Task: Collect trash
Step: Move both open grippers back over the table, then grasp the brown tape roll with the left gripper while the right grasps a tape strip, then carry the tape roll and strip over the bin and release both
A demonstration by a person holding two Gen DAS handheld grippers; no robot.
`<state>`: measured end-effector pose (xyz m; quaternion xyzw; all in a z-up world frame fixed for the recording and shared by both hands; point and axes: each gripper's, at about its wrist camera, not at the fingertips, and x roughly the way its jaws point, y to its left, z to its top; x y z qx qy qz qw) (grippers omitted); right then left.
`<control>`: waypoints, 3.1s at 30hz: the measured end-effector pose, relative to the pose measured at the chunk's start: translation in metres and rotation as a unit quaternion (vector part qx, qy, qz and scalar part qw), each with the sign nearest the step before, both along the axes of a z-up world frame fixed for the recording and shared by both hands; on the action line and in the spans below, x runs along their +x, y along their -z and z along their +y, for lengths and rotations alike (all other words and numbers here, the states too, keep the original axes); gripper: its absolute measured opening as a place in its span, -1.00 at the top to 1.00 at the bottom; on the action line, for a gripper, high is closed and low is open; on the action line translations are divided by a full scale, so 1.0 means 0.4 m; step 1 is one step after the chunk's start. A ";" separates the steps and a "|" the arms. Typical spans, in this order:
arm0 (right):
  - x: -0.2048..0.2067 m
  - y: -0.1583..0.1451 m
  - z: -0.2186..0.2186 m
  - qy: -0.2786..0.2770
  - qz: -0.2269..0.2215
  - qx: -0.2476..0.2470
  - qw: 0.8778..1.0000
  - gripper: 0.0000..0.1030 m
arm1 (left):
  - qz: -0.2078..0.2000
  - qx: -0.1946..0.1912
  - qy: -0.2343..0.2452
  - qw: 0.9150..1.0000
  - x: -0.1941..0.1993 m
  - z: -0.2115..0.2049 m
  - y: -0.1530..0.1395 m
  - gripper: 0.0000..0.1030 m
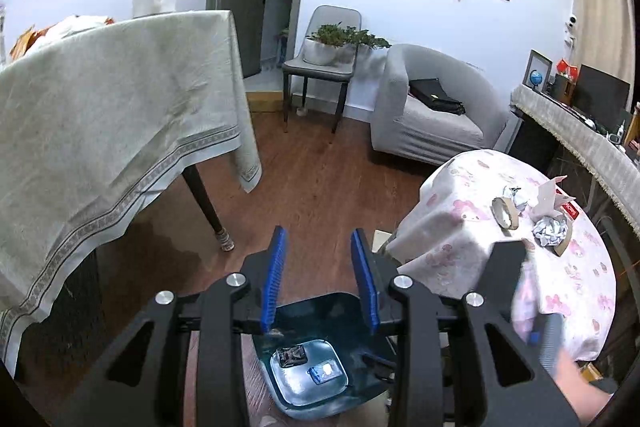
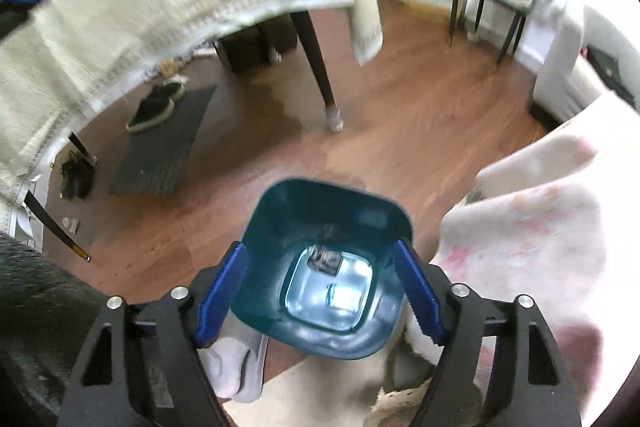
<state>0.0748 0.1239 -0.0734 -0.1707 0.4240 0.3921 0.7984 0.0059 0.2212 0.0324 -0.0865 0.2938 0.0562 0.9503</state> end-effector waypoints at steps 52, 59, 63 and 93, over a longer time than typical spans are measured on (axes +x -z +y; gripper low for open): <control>0.178 -0.129 -0.888 0.312 0.042 0.258 0.913 0.22 | 0.071 -0.040 0.155 0.985 0.424 -0.548 0.190 0.64; 0.189 -0.122 -0.869 0.309 0.051 0.265 0.912 0.27 | 0.054 -0.040 0.151 0.986 0.402 -0.538 0.171 0.65; 0.197 -0.114 -0.858 0.312 0.051 0.256 0.914 0.35 | 0.055 -0.042 0.152 0.986 0.396 -0.534 0.169 0.64; 0.141 -0.249 -0.699 0.269 -0.074 0.192 0.941 0.96 | 0.039 -0.041 0.135 0.989 0.320 -0.373 0.145 0.64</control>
